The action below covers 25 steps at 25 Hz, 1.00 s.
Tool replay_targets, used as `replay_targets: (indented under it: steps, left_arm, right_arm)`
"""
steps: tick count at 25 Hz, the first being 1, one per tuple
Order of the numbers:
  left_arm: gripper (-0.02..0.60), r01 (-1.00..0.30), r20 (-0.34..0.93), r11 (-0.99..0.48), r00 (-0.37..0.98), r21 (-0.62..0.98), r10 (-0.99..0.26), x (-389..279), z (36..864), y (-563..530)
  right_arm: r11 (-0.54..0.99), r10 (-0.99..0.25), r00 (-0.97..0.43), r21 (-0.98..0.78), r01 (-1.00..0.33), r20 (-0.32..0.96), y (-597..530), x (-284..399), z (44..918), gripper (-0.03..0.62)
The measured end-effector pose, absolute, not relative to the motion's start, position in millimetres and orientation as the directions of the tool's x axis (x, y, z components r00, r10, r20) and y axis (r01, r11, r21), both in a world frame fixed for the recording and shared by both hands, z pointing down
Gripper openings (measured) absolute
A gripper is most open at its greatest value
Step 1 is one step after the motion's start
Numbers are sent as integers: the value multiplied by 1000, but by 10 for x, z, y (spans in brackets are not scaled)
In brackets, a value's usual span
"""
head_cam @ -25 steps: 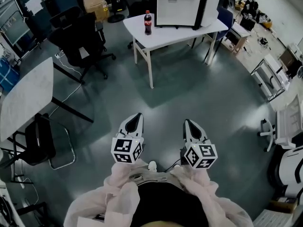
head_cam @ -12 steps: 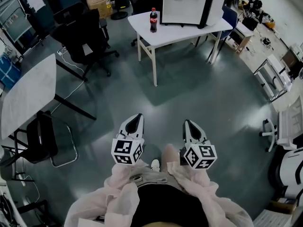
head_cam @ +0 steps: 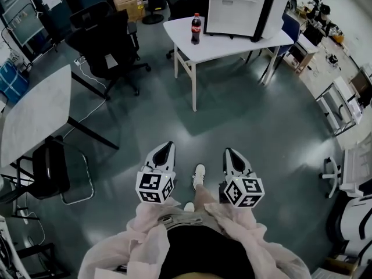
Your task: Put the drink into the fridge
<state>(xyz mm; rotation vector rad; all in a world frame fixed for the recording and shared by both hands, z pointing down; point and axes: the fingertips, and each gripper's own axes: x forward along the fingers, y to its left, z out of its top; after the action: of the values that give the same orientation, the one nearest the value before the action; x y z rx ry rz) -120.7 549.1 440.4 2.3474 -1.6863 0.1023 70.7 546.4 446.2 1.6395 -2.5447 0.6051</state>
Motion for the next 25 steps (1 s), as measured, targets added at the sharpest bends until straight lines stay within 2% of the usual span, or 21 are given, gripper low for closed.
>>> replay_targets:
  steps: [25]
  left_arm:
    - [11,-964,211,-218,247,151,-946,-1398,4305,3560]
  right_arm:
    - [440,-817,-511,-284,-852,266,3295,511,4340,12]
